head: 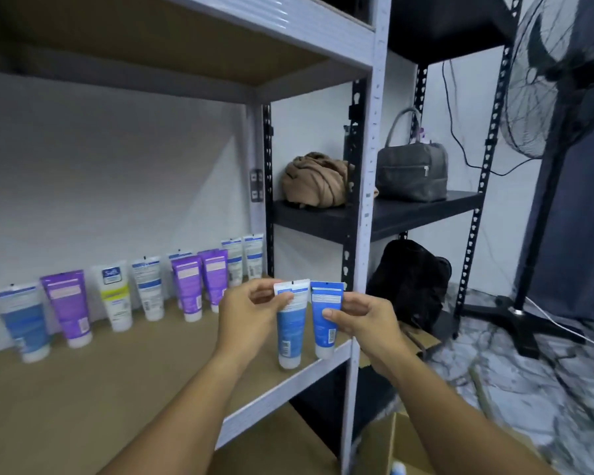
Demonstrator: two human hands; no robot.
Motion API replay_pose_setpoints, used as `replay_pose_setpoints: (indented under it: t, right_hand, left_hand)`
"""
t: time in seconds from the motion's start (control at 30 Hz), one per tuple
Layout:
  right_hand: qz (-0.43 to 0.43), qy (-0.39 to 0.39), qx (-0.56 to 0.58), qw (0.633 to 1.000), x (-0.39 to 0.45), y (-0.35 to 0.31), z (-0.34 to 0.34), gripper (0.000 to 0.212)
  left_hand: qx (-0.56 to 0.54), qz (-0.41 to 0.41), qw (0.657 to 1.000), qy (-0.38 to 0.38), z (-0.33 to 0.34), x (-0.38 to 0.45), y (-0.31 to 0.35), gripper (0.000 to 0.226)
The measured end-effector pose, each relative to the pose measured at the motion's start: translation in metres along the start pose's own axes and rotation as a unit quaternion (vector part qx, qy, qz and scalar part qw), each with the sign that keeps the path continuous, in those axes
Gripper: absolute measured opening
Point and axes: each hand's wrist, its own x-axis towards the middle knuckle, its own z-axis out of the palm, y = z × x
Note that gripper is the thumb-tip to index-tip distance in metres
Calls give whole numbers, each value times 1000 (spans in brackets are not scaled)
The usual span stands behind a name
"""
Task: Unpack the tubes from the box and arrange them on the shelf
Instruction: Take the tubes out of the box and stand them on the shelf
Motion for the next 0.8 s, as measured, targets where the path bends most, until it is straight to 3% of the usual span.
replay_pose_setpoints:
  t: [0.23,0.47,0.7,0.8]
  right_hand:
    - [29,-56,7,998,9,6,79,27]
    - [23,-79,11,997,11,20,110,27]
    - [1,-89,-40,995,11,41,107,46]
    - [-1,-92,-75,993,7,57,111,49]
  left_hand:
    - [24,-10,996,82,-74,-2,-15,19]
    - [33,-5,992,125,-99,-11,-26,21]
    - [75,-20,995,55,-100,-37,-60,47]
    - [88,-24,994,60,-96,-48,-72,39]
